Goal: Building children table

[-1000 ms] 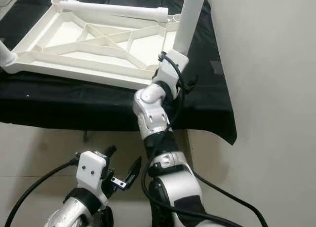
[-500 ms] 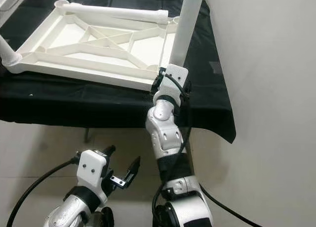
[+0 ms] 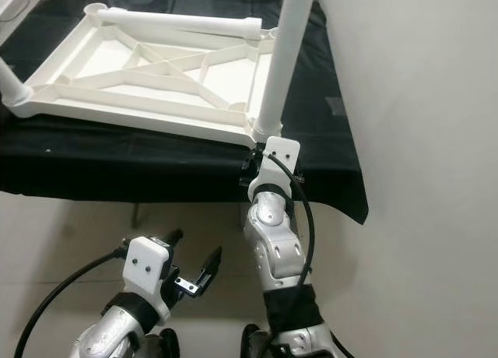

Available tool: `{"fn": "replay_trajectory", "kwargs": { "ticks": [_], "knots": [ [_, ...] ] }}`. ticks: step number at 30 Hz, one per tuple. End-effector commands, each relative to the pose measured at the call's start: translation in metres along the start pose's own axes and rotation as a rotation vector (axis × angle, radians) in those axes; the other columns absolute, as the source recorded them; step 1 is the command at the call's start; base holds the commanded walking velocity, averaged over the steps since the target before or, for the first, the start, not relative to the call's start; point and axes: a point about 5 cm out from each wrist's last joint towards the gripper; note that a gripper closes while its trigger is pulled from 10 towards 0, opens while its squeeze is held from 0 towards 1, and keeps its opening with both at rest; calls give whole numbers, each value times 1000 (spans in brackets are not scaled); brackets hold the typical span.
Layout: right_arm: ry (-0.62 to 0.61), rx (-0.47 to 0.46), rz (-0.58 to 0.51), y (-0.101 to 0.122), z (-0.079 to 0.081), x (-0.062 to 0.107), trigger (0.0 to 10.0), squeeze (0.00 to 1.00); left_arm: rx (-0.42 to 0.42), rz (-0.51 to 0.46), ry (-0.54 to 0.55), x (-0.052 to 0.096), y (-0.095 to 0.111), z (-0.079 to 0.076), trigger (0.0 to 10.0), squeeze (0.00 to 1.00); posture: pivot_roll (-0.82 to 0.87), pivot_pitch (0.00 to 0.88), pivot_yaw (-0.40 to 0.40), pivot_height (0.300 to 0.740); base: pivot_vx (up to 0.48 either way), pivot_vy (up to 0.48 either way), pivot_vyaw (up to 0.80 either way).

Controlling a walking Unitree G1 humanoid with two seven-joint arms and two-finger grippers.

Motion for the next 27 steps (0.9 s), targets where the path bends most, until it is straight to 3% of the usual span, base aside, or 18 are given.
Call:
{"fn": "replay_trajectory", "kwargs": {
  "ticks": [1,12,21,27],
  "knots": [
    [77,-14,27,-7,-6,12,10000,0,2,43,37,2,-9,4,10000,0,58,228,-27,740,0,0,0],
    [146,34,49,-24,-31,30,10000,0,-10,86,140,2,-18,18,10000,0,67,191,-25,740,0,0,0],
    [264,31,135,-45,-31,52,10000,0,-1,140,207,3,-31,28,10000,0,71,150,-25,740,0,0,0],
    [252,39,141,-51,-34,52,10000,0,8,163,220,2,-39,30,10000,0,68,135,-28,740,0,0,0]
  ]
}}
Point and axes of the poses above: a point about 5 cm out from each wrist's last joint towards the gripper, its own x axis pointing back from the gripper into the wrist, its own y axis along the axis of the wrist's last joint, z = x × y, and after that the axes turned 15 degrees about -x, right-handed
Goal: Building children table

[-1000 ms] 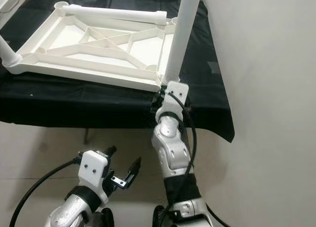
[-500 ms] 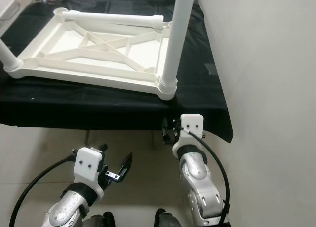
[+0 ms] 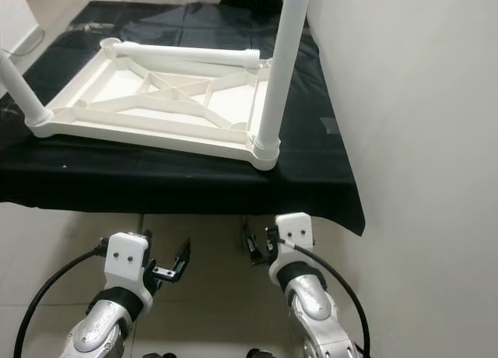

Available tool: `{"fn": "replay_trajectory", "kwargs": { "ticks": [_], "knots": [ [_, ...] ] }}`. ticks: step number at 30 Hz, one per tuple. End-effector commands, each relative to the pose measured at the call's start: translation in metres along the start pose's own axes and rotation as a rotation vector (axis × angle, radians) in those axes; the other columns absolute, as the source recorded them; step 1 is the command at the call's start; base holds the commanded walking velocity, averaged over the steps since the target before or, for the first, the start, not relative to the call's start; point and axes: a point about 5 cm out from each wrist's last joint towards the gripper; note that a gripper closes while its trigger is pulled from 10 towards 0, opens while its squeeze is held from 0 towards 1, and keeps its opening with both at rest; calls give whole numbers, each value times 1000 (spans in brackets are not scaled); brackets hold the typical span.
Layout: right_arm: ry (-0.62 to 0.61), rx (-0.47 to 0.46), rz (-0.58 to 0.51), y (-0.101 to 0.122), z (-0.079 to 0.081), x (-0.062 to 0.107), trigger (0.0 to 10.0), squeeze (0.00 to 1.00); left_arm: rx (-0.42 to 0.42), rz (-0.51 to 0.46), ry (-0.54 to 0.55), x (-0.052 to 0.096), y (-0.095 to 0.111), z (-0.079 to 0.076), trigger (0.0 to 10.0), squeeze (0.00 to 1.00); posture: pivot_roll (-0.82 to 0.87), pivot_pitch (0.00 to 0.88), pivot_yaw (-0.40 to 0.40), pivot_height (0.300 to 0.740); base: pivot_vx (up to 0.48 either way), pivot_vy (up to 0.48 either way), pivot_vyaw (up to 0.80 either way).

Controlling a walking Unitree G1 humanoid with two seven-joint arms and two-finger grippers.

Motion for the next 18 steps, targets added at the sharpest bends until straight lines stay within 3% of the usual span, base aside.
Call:
{"fn": "replay_trajectory", "kwargs": {
  "ticks": [1,4,11,18],
  "knots": [
    [-2,-2,7,-5,-2,1,10000,0,-4,22,10,1,-6,0,10000,0,68,135,-28,740,0,0,0],
    [-4,-2,5,-5,-2,1,10000,0,-4,22,10,0,-6,0,10000,0,68,134,-27,740,0,0,0],
    [-7,5,0,-6,-7,-2,10000,0,9,23,18,-3,-8,0,10000,0,62,139,-30,740,360,-199,0],
    [-6,13,10,-8,-8,-1,10000,0,34,43,34,-4,-11,2,10000,0,59,145,-28,740,0,0,0]
  ]
}}
Point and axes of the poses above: a point about 5 cm out from each wrist's last joint towards the gripper, its own x axis pointing back from the gripper into the wrist, its own y axis along the axis of the wrist's last joint, z = x × y, and after that the axes turned 15 degrees about -x, right-handed
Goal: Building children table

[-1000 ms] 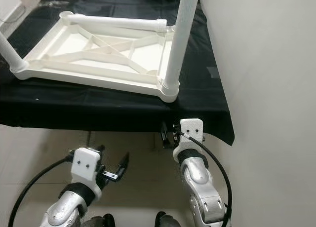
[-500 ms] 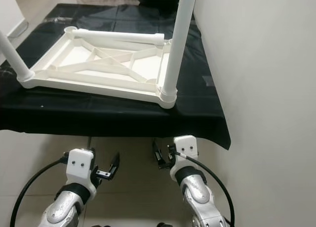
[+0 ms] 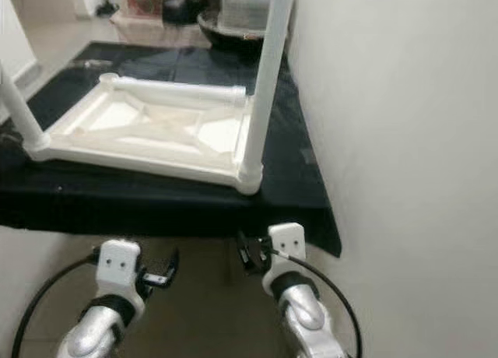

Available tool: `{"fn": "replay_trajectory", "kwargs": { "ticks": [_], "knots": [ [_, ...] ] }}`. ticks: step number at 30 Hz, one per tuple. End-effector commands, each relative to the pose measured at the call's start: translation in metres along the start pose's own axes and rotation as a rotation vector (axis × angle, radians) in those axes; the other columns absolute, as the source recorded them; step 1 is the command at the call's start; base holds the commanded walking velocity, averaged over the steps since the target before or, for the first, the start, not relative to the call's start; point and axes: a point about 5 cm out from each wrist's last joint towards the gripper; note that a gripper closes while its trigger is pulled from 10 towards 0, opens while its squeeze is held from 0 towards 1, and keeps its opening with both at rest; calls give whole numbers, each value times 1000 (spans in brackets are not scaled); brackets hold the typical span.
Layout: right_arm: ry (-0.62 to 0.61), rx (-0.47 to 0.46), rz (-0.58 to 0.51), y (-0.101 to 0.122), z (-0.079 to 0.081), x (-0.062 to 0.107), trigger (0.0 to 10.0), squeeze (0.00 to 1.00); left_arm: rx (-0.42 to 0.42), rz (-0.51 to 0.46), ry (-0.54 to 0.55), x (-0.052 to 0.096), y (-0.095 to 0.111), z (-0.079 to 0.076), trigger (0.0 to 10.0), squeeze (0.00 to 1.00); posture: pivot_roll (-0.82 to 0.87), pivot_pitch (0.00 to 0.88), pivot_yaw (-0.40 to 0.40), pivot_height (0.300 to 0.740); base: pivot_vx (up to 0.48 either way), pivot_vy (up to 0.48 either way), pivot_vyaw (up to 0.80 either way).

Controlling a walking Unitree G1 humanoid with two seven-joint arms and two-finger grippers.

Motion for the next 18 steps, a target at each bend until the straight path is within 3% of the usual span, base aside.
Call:
{"fn": "replay_trajectory", "kwargs": {
  "ticks": [1,12,14,18],
  "knots": [
    [9,5,12,-4,2,0,10000,0,-6,30,16,2,-6,4,10000,0,59,145,-28,740,0,0,0],
    [14,-11,18,-6,2,-2,10000,0,-7,25,19,1,-6,6,10000,0,62,151,-28,740,0,0,0],
    [-11,-75,9,1,-5,-9,10000,0,-5,24,19,1,-6,6,10000,0,63,155,-27,740,0,0,0],
    [-1,-102,-29,23,-23,-28,10000,0,5,7,17,2,-1,6,10000,0,62,172,-27,740,0,0,0]
  ]
}}
Point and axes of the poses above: a point about 5 cm out from each wrist's last joint towards the gripper, its own x axis pointing back from the gripper into the wrist, its own y axis along the axis of the wrist's last joint, z = x × y, and after that the axes turned 15 degrees about -x, right-handed
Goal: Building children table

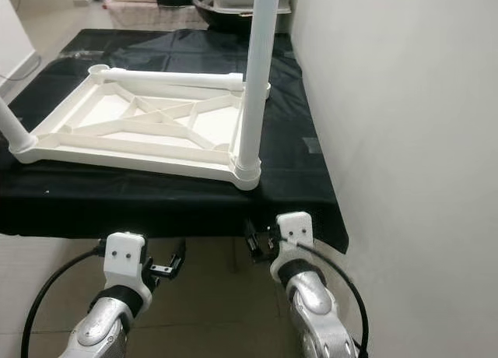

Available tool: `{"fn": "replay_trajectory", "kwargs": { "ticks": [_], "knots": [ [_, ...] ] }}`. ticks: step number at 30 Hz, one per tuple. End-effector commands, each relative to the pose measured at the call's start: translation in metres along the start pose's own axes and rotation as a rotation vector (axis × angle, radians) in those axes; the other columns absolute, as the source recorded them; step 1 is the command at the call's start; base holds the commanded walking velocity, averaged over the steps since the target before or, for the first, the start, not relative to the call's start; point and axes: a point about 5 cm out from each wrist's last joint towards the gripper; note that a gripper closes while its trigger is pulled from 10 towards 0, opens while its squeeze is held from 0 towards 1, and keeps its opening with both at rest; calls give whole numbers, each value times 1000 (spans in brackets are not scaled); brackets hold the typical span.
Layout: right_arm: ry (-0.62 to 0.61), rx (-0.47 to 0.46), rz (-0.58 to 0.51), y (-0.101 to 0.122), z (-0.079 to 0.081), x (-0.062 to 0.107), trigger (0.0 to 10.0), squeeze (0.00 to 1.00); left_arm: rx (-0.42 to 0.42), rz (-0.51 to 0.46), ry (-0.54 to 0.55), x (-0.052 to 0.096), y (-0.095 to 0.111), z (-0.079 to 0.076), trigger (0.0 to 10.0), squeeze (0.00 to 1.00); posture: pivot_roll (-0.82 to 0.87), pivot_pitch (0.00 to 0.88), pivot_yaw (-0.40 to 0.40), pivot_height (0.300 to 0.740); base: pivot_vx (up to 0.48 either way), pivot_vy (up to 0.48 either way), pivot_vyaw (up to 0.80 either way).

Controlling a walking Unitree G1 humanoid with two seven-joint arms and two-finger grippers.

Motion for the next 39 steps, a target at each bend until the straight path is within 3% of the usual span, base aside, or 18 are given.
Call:
{"fn": "replay_trajectory", "kwargs": {
  "ticks": [1,2,3,4,8,9,10,13,17,19,23,26,29,39],
  "knots": [
    [-10,-29,16,1,-8,-1,10000,0,8,12,-3,3,-2,0,10000,0,62,172,-27,740,0,0,0],
    [-10,-29,16,1,-8,-1,10000,0,8,12,-3,3,-2,0,10000,0,62,172,-27,740,0,0,0],
    [5,-21,3,9,-14,-8,10000,851,12,-3,-7,3,1,1,10000,0,65,184,-26,740,0,0,0],
    [28,-11,-5,16,-17,-14,10000,1000,13,-14,-14,3,3,1,10000,0,66,190,-24,740,0,0,0],
    [58,-19,-3,23,-20,-21,10000,1000,12,-27,-31,4,6,-1,10000,0,70,208,-23,740,0,0,0],
    [111,-26,6,32,-22,-28,10000,847,3,-41,-60,8,9,-4,10000,0,85,241,-20,740,0,0,0],
    [174,-29,20,40,-24,-32,10000,0,-12,-54,-90,13,13,-8,10000,0,93,260,-20,740,0,0,0],
    [281,-28,45,53,-25,-36,10000,0,-33,-60,-127,20,17,-14,10000,0,94,281,-15,740,0,0,0],
    [328,-22,52,57,-25,-37,10000,0,-37,-58,-133,22,17,-15,10000,0,93,287,-16,740,0,0,0],
    [422,5,72,69,-24,-42,10000,0,-40,-55,-142,26,19,-17,10000,0,99,307,-14,740,0,0,0],
    [453,23,79,74,-25,-46,10000,0,-38,-56,-144,27,19,-17,10000,0,100,312,-14,740,0,0,0],
    [480,67,53,90,-26,-62,10000,0,-35,-56,-150,31,22,-18,10000,0,110,323,-14,740,0,0,0],
    [483,74,45,94,-25,-66,10000,0,-35,-55,-152,32,23,-19,10000,0,110,323,-14,740,0,0,0],
    [547,104,1,115,-13,-84,10000,0,-34,-42,-155,35,24,-21,10000,0,114,331,-20,740,0,0,0]
  ]
}}
Point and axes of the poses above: a point about 5 cm out from each wrist's last joint towards the gripper, its own x axis pointing back from the gripper into the wrist, its own y axis along the axis of the wrist's last joint, z = x × y, and after that the axes turned 15 degrees about -x, right-handed
